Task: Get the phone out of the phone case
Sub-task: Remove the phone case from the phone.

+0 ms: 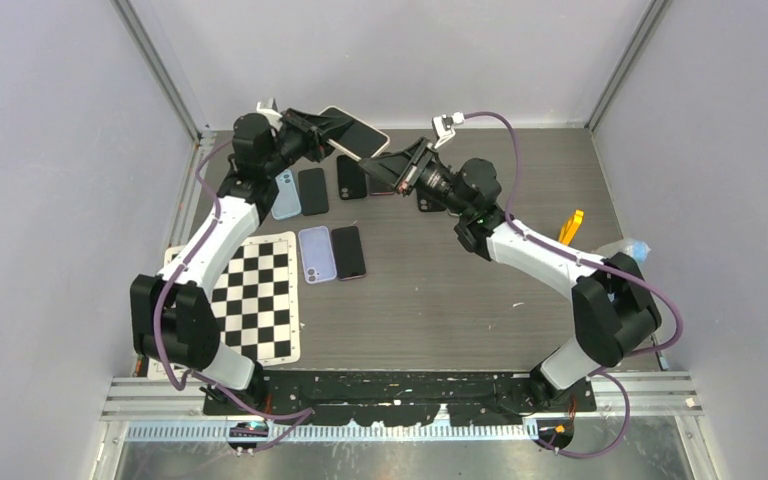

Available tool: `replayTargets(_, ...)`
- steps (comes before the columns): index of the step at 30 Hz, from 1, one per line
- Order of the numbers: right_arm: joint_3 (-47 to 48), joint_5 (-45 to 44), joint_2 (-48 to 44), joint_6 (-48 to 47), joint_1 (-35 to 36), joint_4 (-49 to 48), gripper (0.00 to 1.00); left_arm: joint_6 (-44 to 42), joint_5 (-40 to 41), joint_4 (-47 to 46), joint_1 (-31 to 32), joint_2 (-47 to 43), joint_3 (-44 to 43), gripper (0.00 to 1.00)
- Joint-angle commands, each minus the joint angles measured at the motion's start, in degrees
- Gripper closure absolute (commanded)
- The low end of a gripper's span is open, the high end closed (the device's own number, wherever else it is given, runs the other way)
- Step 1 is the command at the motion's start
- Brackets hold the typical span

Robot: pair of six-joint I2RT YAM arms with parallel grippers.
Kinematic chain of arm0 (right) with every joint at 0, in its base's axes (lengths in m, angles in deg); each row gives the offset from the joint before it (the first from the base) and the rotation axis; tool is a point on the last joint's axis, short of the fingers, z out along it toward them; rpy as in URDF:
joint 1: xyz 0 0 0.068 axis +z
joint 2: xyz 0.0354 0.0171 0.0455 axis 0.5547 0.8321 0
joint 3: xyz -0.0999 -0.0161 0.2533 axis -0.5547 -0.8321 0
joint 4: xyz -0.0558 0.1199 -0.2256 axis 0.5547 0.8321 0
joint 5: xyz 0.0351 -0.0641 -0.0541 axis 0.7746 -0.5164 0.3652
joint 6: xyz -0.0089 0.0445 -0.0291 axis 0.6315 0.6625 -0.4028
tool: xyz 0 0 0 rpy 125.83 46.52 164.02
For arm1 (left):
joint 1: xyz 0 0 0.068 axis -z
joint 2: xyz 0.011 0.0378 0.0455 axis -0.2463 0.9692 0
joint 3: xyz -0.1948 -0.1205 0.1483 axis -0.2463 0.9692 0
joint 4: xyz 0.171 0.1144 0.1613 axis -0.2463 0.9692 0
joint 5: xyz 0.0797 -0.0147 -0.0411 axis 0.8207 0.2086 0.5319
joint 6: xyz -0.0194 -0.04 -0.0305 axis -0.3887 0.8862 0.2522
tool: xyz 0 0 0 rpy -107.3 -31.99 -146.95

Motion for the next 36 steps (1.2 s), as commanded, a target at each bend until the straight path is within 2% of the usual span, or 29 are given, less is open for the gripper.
replayTargets(1, -2.53, 0.49, 1.36, -15.39, -2.38, 4.52, 0.99, 9.86, -3.35, -7.72, 0.37, -3.89, 0.43, 1.0)
replayTargets(3, -2.28, 0.34, 1.54, -25.32, -2.6, 12.24, 0.99, 10.08, -4.14, -7.31, 0.45, -3.73, -0.32, 1.0)
replayTargets(5, -2.54, 0.23, 2.34, -30.93, -3.55, 16.77, 0.99, 10.39, -4.39, -7.35, 0.45, -4.14, -0.43, 1.0)
replayTargets(10, -3.74, 2.35, 2.36, -33.52, -4.91, 16.13, 0.99, 11.7, -4.17, -8.86, 0.48, -4.46, 0.52, 1.0)
replayTargets(15, -4.52, 3.24, 1.02, -31.31, -5.09, 13.52, 0.99, 9.51, -3.27, -9.03, 0.46, -4.38, 0.26, 1.0)
replayTargets(17, -4.83, 2.63, -0.41, -30.46, -5.08, 13.27, 0.86, 8.49, -2.85, -9.37, 0.45, -4.36, 0.25, 1.0)
replayTargets(18, -4.98, 2.15, -1.8, -30.28, -5.08, 13.38, 0.67, 7.91, -2.64, -9.57, 0.47, -4.38, 0.16, 1.0)
replayTargets(19, -5.65, 1.88, -2.57, -30.09, -5.05, 13.18, 0.58, 7.29, -2.52, -9.55, 0.46, -4.3, 0.11, 1.0)
replayTargets(20, -6.14, 1.76, -3.98, -29.4, -5.02, 11.82, 0.44, 6.71, -2.41, -9.4, 0.45, -4.28, -0.02, 1.0)
replayTargets(22, -7.44, 3.7, -5.72, -27.98, -5.02, 8.27, 0.34, 5.46, -2.12, -9.13, 0.5, -4.16, -0.33, 1.0)
replayTargets(27, -7.1, 13.0, -7.08, -21.67, -4.35, -2.8, 0.31, 4.38, -2.43, -9.09, 0.46, -3.33, -1.15, 1.0)
replayTargets(29, -6.24, 13.72, -7.27, -18.85, -3.86, -6.08, 0.3, 4.56, -2.94, -9.49, 0.45, -2.78, -1.43, 1.0)
replayTargets(32, -4.01, 12.36, -7.41, -14.81, -3.48, -7.29, 0.29, 5.44, -3.37, -10.45, 0.54, -2.48, -1.48, 1.0)
replayTargets(36, -0.71, 5.82, -5.76, -7.26, -3.27, -7.13, 0.29, 5.55, -3.56, -10.53, 0.78, -2.48, -1.5, 1.0)
